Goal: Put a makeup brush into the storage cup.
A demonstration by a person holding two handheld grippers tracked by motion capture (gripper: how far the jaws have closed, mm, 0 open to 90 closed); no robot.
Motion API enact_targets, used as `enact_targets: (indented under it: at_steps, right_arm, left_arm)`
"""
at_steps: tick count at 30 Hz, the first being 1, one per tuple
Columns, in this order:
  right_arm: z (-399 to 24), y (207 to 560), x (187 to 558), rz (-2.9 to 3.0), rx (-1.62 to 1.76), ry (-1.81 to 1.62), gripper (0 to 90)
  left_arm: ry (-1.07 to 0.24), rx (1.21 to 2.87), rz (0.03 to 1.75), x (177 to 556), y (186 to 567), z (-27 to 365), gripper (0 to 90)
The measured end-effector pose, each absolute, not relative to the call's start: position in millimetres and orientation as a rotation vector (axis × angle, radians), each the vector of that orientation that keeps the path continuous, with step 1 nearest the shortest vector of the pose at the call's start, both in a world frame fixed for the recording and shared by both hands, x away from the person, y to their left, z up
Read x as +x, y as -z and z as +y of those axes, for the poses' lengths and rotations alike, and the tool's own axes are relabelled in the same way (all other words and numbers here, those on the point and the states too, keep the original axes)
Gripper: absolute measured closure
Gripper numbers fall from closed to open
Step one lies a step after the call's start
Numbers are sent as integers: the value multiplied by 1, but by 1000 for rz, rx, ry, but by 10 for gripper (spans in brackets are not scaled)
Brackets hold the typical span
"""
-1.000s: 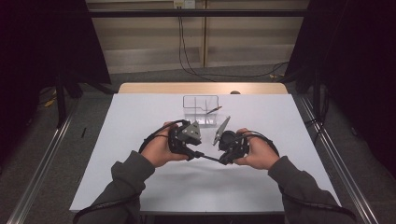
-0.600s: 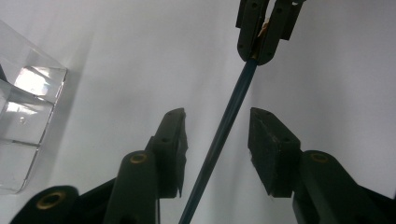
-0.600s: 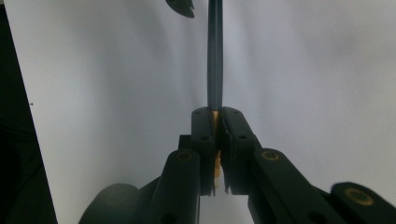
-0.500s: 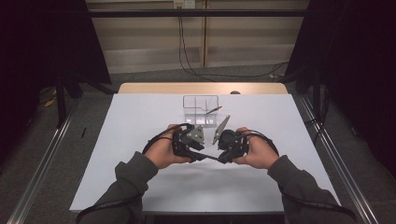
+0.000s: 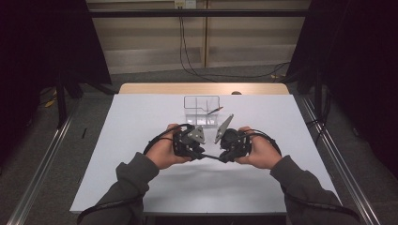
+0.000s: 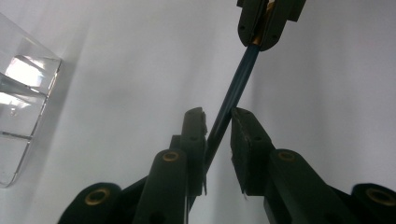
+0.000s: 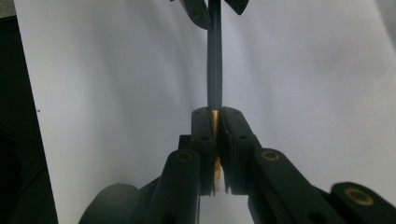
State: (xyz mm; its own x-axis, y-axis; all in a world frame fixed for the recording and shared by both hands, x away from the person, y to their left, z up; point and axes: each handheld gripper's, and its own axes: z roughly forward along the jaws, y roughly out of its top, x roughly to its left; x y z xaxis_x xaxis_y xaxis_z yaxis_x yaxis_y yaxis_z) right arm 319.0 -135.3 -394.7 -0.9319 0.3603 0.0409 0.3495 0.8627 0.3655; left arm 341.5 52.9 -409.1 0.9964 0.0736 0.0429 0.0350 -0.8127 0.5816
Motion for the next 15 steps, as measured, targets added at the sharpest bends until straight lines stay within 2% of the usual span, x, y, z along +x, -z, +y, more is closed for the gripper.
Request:
enact_targets:
  at_steps: [15]
  right_arm:
    - [-131, 389, 318, 2993, 540, -572, 845]
  left_arm:
    - [-69, 2551, 76, 340, 419, 53, 762]
